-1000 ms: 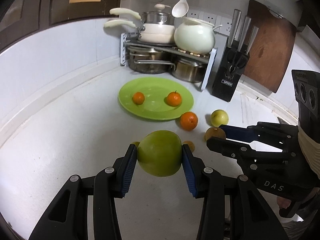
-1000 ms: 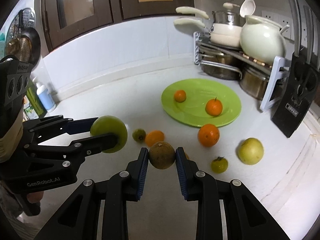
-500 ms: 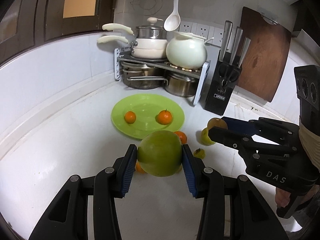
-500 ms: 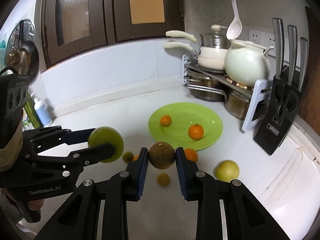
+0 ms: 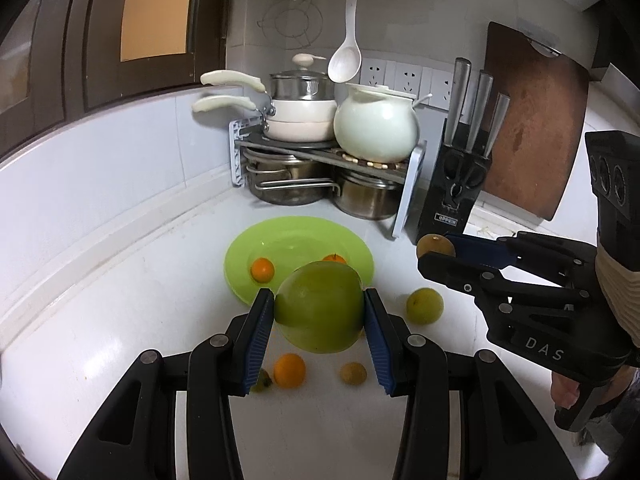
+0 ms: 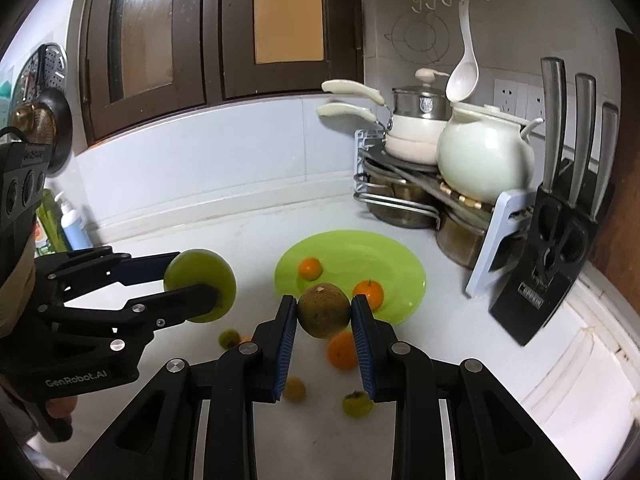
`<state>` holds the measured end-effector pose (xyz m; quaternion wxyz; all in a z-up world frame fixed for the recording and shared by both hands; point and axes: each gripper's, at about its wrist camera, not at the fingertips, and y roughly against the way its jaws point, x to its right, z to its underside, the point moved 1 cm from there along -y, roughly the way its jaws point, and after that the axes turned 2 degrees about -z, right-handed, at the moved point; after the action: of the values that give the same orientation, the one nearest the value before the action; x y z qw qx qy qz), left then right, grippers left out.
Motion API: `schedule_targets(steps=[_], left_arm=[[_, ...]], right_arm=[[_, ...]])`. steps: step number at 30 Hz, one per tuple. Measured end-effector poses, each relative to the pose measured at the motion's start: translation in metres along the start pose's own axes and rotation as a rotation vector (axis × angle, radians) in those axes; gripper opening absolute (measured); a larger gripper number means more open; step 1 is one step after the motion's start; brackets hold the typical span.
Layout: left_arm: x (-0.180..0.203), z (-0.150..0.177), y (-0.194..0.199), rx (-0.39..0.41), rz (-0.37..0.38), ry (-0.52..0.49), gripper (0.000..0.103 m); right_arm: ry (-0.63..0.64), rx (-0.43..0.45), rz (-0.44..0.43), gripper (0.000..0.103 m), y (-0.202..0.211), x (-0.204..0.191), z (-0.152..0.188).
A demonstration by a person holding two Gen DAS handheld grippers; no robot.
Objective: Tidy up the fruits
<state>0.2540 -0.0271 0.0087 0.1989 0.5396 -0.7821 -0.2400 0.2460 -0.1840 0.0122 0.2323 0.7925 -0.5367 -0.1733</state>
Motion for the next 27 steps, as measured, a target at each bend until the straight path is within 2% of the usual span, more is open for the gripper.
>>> schedule_targets(steps=[14,27], left_arm=[[-0.008,-0.031,-0.019,0.019,-0.008,-0.006,0.044],[-0.019,-0.058,-0.050,-0.001,-0.025,-0.007,0.044]], right_arm=[[0.039,0.060,0.044,0.029,-0.006,0.007,-0.032],[0.047,0.044,0.063,0.029,-0.035,0.020,-0.053]])
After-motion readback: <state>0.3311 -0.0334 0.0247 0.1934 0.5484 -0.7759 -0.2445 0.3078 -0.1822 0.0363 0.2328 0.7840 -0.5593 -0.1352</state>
